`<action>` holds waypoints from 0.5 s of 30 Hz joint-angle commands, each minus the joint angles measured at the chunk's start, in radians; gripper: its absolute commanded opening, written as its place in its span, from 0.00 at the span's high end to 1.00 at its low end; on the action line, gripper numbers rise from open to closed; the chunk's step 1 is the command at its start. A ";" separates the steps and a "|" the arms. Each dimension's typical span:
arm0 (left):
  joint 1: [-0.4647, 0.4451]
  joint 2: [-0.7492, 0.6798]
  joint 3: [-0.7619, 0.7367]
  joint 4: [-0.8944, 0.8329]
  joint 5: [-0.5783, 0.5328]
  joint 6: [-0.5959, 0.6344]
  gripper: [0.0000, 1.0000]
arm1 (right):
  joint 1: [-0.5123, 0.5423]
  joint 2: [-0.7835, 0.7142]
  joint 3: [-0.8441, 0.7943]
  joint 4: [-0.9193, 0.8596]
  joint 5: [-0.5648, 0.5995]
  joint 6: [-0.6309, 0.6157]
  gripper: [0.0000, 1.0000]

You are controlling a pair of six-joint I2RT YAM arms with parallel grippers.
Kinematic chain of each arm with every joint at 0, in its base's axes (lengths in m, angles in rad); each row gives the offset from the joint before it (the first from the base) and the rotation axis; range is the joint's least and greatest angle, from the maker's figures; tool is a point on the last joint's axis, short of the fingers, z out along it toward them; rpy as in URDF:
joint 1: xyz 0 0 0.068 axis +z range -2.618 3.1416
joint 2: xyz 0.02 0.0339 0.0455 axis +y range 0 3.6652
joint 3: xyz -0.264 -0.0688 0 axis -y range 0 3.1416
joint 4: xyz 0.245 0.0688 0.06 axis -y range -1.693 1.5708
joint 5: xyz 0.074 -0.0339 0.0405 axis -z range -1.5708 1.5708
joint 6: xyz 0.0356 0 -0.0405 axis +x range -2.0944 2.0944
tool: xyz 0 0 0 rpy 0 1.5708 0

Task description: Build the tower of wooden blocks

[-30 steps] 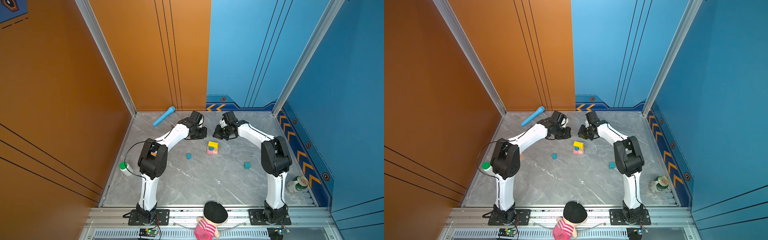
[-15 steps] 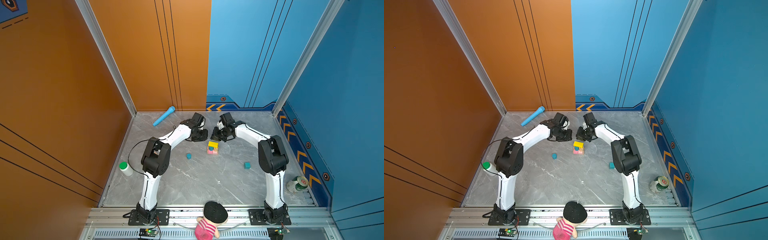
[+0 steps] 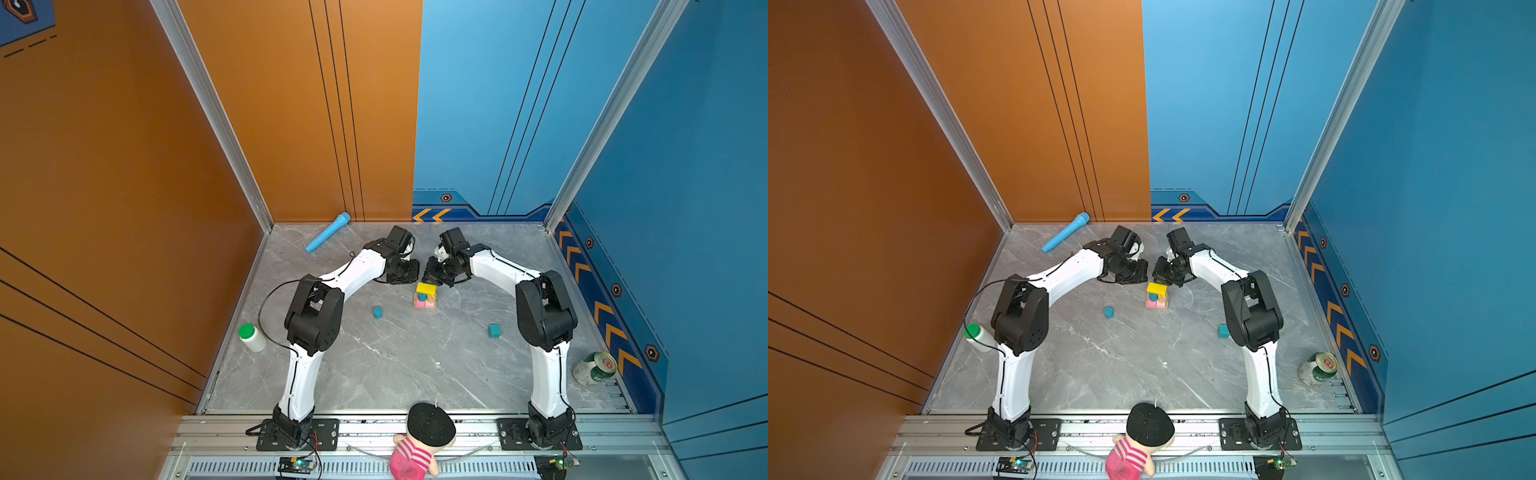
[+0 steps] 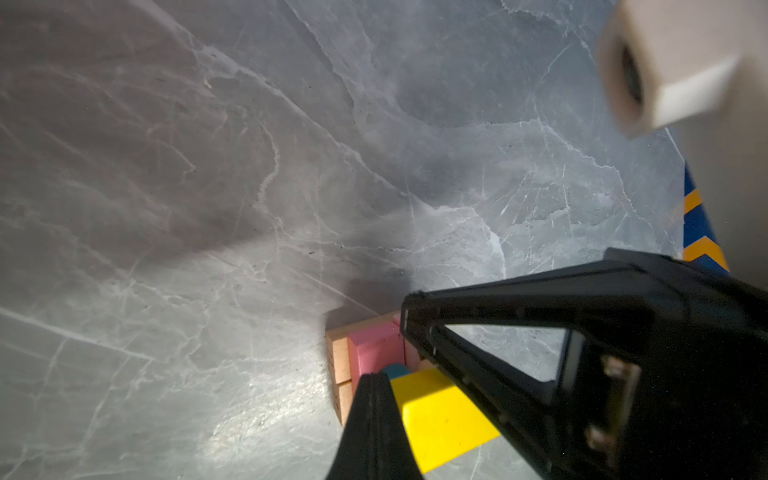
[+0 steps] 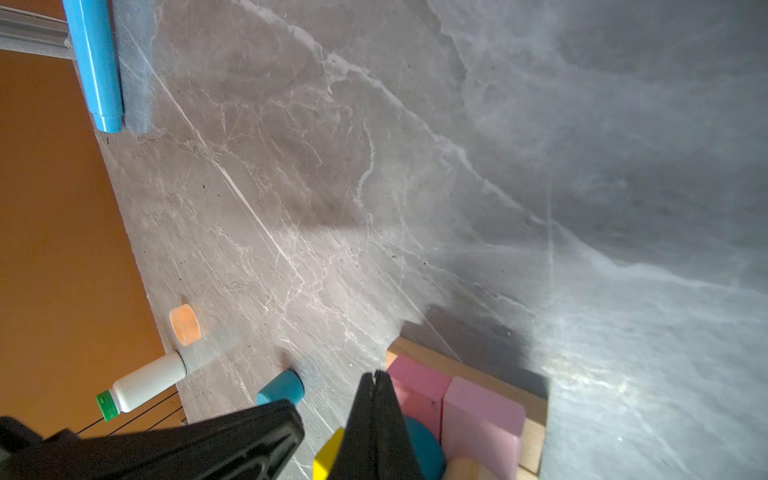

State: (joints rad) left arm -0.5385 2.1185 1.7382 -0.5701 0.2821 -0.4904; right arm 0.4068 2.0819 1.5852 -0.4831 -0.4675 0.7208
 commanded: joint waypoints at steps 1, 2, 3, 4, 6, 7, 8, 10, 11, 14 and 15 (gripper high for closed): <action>-0.007 0.019 0.035 -0.028 0.021 0.004 1.00 | 0.001 -0.058 -0.020 -0.017 0.026 -0.016 1.00; -0.007 0.018 0.035 -0.028 0.021 0.004 1.00 | 0.002 -0.061 -0.024 -0.016 0.027 -0.014 1.00; -0.009 0.019 0.035 -0.028 0.021 0.005 1.00 | 0.001 -0.064 -0.027 -0.016 0.029 -0.015 1.00; -0.010 0.018 0.035 -0.029 0.021 0.005 1.00 | 0.001 -0.066 -0.029 -0.015 0.029 -0.015 1.00; -0.011 0.018 0.035 -0.030 0.020 0.006 1.00 | 0.001 -0.070 -0.032 -0.014 0.030 -0.013 1.00; -0.012 0.017 0.035 -0.033 0.021 0.006 1.00 | 0.001 -0.072 -0.034 -0.014 0.032 -0.014 1.00; -0.011 0.018 0.035 -0.033 0.020 0.007 1.00 | 0.001 -0.073 -0.036 -0.014 0.032 -0.013 1.00; -0.013 0.015 0.035 -0.034 0.020 0.006 1.00 | 0.003 -0.079 -0.041 -0.014 0.033 -0.012 1.00; -0.015 0.016 0.035 -0.034 0.017 0.006 1.00 | 0.003 -0.083 -0.042 -0.014 0.034 -0.012 1.00; -0.016 0.012 0.035 -0.036 0.017 0.006 1.00 | 0.003 -0.092 -0.055 -0.012 0.040 -0.009 1.00; -0.016 0.012 0.036 -0.035 0.015 0.006 1.00 | 0.002 -0.098 -0.059 -0.012 0.043 -0.010 1.00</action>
State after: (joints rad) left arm -0.5465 2.1227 1.7428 -0.5774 0.2821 -0.4904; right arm 0.4068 2.0300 1.5440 -0.4820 -0.4595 0.7208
